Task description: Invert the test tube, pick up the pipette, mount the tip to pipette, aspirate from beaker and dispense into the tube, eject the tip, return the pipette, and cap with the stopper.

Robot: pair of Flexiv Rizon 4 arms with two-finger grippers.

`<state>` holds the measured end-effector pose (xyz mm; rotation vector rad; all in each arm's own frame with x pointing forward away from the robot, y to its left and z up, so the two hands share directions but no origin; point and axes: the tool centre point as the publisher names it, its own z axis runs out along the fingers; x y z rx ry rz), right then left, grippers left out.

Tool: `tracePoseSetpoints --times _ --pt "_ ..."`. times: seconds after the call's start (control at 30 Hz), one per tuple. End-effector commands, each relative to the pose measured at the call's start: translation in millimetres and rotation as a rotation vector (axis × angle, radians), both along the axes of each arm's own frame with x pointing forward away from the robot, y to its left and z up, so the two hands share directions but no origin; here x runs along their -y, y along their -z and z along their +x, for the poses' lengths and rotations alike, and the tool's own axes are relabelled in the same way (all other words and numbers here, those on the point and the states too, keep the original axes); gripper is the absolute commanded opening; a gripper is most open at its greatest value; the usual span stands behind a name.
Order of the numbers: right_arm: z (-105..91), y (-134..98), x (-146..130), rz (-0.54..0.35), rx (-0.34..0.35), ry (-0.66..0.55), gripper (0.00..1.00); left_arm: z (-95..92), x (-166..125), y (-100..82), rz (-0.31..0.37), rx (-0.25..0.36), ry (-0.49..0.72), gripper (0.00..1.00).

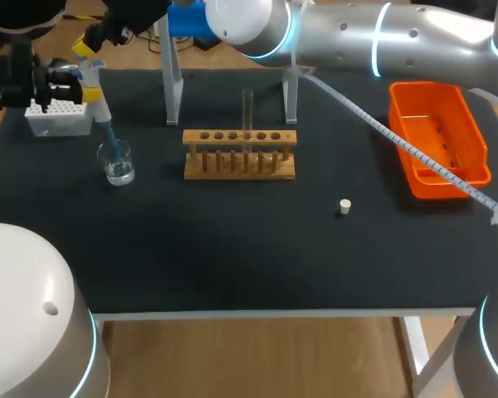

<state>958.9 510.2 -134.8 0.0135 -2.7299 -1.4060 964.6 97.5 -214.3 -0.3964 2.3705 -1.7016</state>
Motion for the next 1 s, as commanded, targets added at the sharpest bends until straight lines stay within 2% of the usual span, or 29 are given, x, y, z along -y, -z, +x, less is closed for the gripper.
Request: tracePoseSetpoints --times 0.03,1.0 --pt "3.0 1.7 -0.8 -0.008 -0.003 -0.002 0.00 -0.5 0.4 -0.6 0.000 0.003 -0.002 0.00" --pt "-3.4 20.4 2.4 -0.028 -0.031 -0.006 0.00 -0.5 0.4 -0.6 0.000 0.003 -0.002 0.00"
